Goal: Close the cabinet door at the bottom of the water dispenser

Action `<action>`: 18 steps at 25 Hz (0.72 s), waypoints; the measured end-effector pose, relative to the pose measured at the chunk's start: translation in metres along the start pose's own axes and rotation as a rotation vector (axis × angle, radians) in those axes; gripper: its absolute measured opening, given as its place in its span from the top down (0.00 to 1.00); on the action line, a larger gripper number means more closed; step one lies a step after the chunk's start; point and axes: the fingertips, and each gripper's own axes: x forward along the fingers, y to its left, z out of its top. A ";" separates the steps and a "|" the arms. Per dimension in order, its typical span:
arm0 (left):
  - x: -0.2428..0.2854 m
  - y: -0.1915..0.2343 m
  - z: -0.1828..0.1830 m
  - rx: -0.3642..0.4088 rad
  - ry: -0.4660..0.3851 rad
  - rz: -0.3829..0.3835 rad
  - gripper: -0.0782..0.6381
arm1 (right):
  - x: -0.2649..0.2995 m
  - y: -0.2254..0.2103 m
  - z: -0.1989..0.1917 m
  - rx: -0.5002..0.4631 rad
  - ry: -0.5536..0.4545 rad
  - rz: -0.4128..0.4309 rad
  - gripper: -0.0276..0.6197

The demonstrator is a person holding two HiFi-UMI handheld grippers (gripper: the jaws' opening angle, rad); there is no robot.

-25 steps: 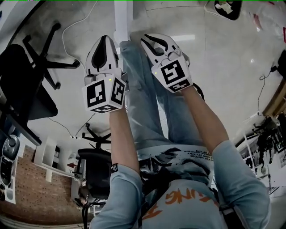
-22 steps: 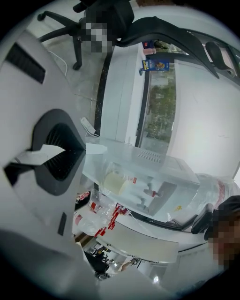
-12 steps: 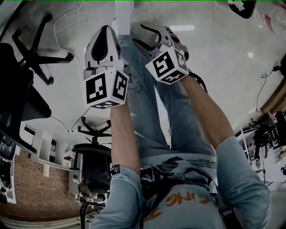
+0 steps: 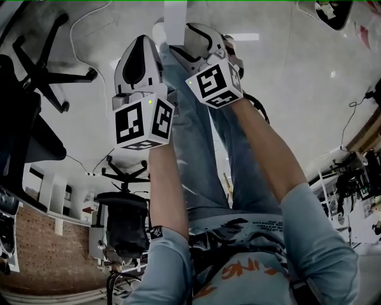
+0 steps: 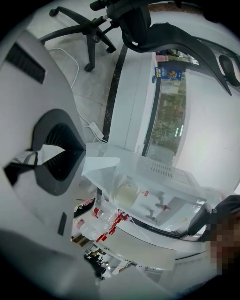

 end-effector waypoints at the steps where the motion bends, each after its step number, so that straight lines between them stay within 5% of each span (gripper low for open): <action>1: 0.000 0.001 -0.003 0.002 0.005 -0.004 0.86 | 0.003 -0.001 -0.001 0.016 -0.006 -0.017 0.54; 10: -0.002 0.012 -0.011 0.013 0.020 -0.010 0.86 | 0.018 -0.011 0.001 0.112 -0.015 -0.155 0.54; 14: -0.001 0.001 -0.016 0.096 0.049 -0.034 0.86 | 0.017 -0.011 0.001 0.116 0.000 -0.171 0.54; 18: 0.000 -0.004 -0.017 0.084 0.048 -0.037 0.86 | 0.014 -0.012 -0.001 0.094 0.020 -0.164 0.54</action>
